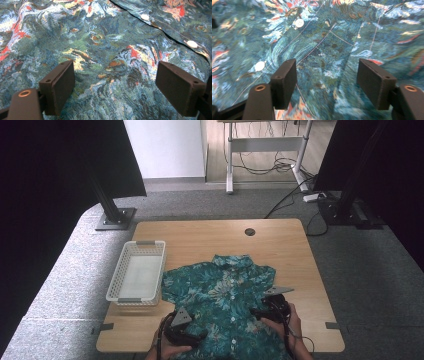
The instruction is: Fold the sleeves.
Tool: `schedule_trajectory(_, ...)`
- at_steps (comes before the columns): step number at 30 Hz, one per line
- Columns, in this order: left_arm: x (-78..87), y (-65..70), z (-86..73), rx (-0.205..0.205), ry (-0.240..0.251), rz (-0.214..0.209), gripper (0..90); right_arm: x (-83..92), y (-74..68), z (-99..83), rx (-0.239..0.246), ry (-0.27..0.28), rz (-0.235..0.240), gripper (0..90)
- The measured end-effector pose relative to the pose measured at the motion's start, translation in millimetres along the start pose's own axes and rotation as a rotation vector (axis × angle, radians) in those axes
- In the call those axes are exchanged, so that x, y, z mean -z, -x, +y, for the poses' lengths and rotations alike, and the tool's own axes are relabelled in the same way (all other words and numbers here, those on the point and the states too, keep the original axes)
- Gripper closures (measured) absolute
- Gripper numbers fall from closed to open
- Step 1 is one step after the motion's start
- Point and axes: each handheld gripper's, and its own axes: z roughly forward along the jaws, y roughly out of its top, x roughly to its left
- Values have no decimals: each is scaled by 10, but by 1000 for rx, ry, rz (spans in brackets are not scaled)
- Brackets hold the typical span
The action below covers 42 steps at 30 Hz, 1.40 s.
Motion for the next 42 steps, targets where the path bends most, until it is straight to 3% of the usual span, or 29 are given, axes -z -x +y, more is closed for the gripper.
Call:
schedule_trajectory(6, 26, -32, -3, 16, 10, 1, 157, -141, -124, -31, -4, 13, -55, 268)
schedule_trajectory(11, 53, -57, -13, 23, 11, 3, 157, -156, -154, -34, -37, 27, -87, 259)
schedule_trajectory(22, 96, -81, -23, 35, 16, 6, 156, -185, -291, -140, 18, 66, -199, 255)
schedule_trajectory(32, 103, -80, -3, 36, 23, 7, 156, -112, -196, -242, 24, 98, -211, 258)
schedule_trajectory(42, 116, -104, 38, 55, 44, 17, 156, 35, 18, -339, 22, 99, -211, 257)
